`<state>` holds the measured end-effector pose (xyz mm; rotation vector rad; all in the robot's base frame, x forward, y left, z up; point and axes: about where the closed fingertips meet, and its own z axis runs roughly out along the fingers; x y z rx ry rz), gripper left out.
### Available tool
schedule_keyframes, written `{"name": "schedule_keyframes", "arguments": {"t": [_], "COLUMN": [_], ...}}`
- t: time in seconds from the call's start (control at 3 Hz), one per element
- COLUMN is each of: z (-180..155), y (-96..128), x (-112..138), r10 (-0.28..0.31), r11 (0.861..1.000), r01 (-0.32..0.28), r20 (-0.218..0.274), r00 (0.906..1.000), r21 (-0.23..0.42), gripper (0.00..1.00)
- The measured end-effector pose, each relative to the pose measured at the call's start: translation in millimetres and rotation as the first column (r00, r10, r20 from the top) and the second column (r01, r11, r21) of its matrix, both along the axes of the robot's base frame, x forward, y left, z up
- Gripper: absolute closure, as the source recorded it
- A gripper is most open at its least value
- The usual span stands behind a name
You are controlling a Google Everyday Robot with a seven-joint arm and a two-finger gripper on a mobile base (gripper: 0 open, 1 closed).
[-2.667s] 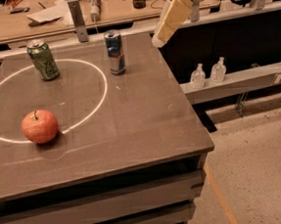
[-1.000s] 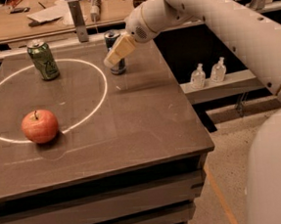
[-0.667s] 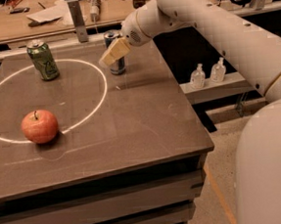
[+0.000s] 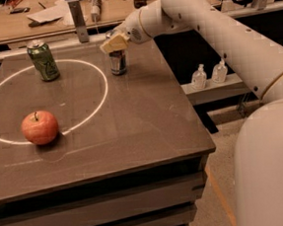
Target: Move redbull can near apple
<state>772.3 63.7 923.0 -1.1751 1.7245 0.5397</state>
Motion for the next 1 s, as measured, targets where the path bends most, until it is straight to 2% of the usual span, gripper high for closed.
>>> {"name": "schedule_keyframes", "arguments": {"t": [0.33, 0.67, 1.0], "z": [7.7, 15.8, 28.2], "y": [-3.8, 17.0, 59.8], "x": [-2.9, -15.5, -47.3], "r10": [0.024, 0.104, 0.229], "r11": [0.999, 0.992, 0.969], "r01": [-0.024, -0.103, -0.227], "r20": [0.004, -0.008, -0.016], "r00": [0.9997, 0.9946, 0.9733], "r21": [0.037, 0.071, 0.094], "gripper": [0.68, 0.92, 1.0]}}
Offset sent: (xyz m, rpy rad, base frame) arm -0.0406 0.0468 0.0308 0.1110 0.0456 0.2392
